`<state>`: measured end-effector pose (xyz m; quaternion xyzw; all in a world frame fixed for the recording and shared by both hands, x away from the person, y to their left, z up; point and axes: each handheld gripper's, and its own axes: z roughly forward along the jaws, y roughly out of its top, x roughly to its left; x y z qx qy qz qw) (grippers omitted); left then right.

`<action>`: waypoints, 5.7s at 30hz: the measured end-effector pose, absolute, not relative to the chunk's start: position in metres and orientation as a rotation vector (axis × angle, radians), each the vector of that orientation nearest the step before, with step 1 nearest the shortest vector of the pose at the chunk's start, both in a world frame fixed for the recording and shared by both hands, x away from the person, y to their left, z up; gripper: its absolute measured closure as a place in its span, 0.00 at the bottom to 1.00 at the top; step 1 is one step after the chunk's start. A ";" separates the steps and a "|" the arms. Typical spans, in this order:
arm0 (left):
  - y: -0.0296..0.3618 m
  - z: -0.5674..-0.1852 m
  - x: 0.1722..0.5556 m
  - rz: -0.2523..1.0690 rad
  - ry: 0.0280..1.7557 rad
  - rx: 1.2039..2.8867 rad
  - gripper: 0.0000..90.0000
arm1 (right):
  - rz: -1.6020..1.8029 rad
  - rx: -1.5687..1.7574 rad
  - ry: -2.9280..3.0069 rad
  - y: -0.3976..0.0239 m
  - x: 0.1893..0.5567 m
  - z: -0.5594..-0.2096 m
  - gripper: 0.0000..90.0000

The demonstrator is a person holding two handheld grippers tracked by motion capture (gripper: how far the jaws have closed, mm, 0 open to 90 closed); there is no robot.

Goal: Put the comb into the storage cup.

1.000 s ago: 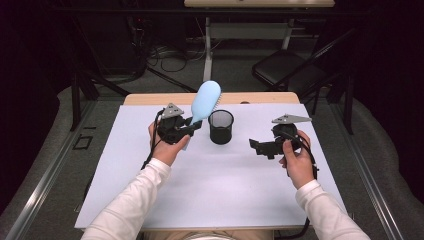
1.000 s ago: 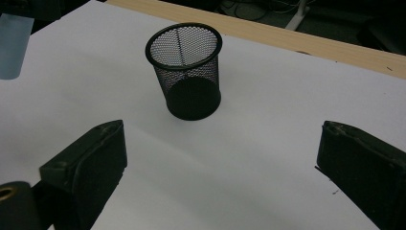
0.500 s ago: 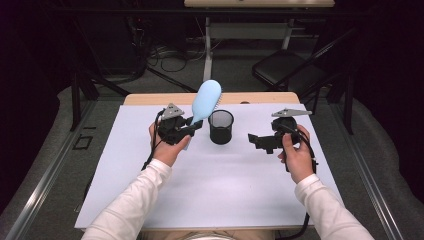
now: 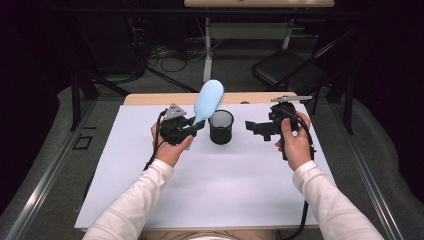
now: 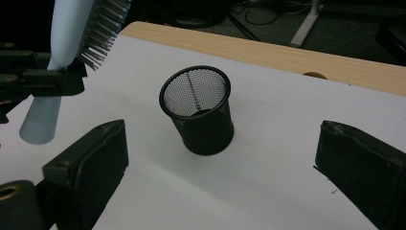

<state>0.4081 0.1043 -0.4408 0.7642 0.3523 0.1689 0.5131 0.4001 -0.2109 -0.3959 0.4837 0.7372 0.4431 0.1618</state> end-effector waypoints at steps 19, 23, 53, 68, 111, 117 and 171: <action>0.100 -0.441 0.407 0.395 0.836 1.831 0.77 | 1.283 1.416 2.138 -0.199 0.420 -0.382 0.05; 0.099 -0.441 0.407 0.394 0.833 1.831 0.77 | 1.299 1.435 2.146 -0.198 0.425 -0.381 0.06; 0.086 -0.446 0.403 0.358 0.796 1.825 0.77 | 1.428 1.432 2.161 -0.165 0.436 -0.371 0.09; 0.082 -0.450 0.401 0.353 0.784 1.811 0.77 | 1.481 1.468 2.135 -0.158 0.441 -0.368 0.14; 0.078 -0.452 0.398 0.342 0.768 1.796 0.77 | 1.675 1.586 2.129 -0.146 0.461 -0.370 0.16; 0.076 -0.452 0.398 0.339 0.763 1.796 0.77 | 1.695 1.587 2.131 -0.143 0.461 -0.370 0.17; 0.075 -0.456 0.395 0.342 0.753 1.799 0.77 | 1.768 1.659 2.140 -0.152 0.470 -0.376 0.42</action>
